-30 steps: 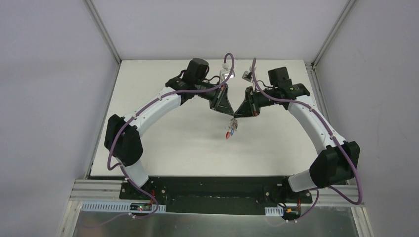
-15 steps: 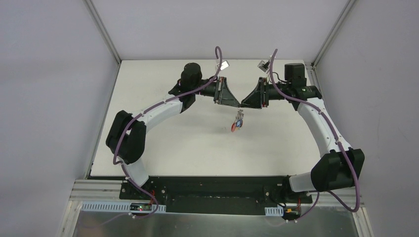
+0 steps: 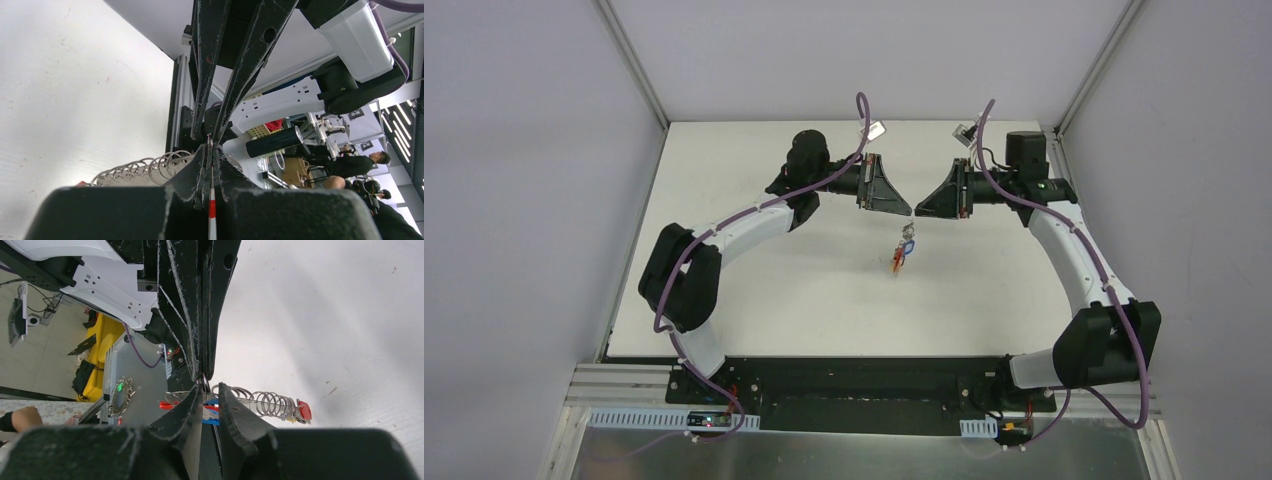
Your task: Put the keys on the keyring
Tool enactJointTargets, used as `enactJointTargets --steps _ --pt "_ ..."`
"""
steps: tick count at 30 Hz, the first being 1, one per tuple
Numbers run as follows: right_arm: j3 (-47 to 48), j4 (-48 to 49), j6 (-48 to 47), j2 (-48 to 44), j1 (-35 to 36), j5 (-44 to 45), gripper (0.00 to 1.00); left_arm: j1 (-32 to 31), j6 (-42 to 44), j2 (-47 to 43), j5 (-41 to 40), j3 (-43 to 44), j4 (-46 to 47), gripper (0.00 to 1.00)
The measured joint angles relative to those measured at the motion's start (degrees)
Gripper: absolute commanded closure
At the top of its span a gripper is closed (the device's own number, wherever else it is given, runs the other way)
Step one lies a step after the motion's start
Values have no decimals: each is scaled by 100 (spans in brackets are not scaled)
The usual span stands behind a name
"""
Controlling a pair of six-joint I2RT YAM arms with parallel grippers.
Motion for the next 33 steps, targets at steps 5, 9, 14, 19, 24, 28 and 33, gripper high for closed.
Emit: enactJointTargets --steps 5,9,14,19,24,28,33 --pt "-85 188 144 -11 -11 -107 81 0 2 0 0 -2 15 100" --pt "-273 417 328 -11 -11 -214 80 2 2 0 0 -2 15 100" --pt "-461 647 549 -11 4 -299 88 2 2 11 -2 -2 17 100" --pt "-461 824 715 -11 4 -354 95 2 55 20 0 -2 -24 100" --pt "-463 852 763 -11 4 -330 100 7 232 20 -2 -2 -114 100" --pt "-463 798 721 -11 20 -214 100 33 505 17 -4 0 -282 99" --pt "-328 103 153 2 151 127 100 26 1545 -59 -68 184 -1440 87"
